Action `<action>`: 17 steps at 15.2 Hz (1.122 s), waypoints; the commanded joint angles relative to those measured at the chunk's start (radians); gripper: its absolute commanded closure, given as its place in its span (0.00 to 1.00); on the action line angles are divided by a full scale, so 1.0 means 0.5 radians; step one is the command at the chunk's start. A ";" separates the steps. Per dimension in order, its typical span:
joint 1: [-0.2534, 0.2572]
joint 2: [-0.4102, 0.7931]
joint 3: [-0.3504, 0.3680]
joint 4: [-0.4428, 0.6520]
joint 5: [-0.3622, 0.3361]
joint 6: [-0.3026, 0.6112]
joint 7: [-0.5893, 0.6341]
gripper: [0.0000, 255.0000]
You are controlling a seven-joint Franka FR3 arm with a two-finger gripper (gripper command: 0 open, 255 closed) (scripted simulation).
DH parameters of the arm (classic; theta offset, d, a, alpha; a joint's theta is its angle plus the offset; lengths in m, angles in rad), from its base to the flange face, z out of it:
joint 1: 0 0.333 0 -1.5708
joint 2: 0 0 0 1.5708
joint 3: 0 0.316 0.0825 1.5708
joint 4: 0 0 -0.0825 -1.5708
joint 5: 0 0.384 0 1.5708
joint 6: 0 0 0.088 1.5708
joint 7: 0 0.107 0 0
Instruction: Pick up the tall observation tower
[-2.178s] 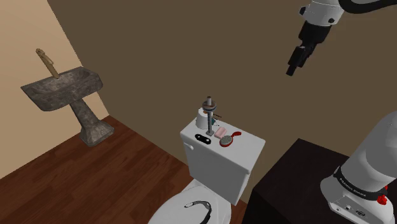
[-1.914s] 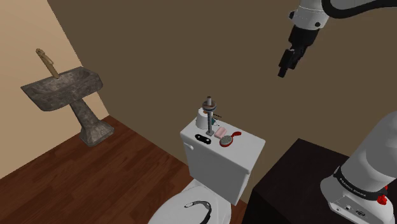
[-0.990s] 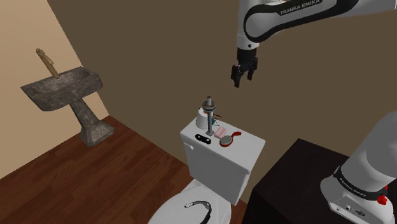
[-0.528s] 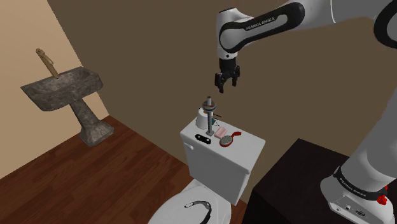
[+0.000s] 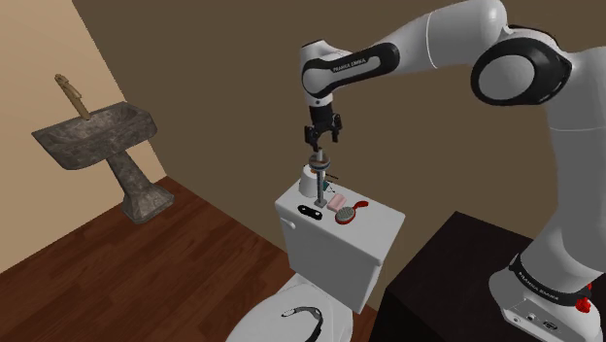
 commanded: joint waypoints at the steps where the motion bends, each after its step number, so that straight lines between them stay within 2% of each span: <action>1: 0.018 0.209 -0.006 0.247 -0.007 -0.079 0.021 0.00; 4: 0.057 0.600 -0.017 0.783 -0.014 -0.282 0.049 0.00; 5: 0.061 0.644 -0.019 0.848 -0.014 -0.308 0.050 0.00; 12: 0.058 0.693 -0.021 0.728 -0.017 -0.140 0.051 0.00; 14: 0.058 0.692 -0.021 0.728 -0.017 -0.140 0.051 0.00; 15: 0.059 0.693 -0.021 0.729 -0.017 -0.140 0.051 1.00; 17: 0.059 0.692 -0.021 0.726 -0.017 -0.138 0.051 1.00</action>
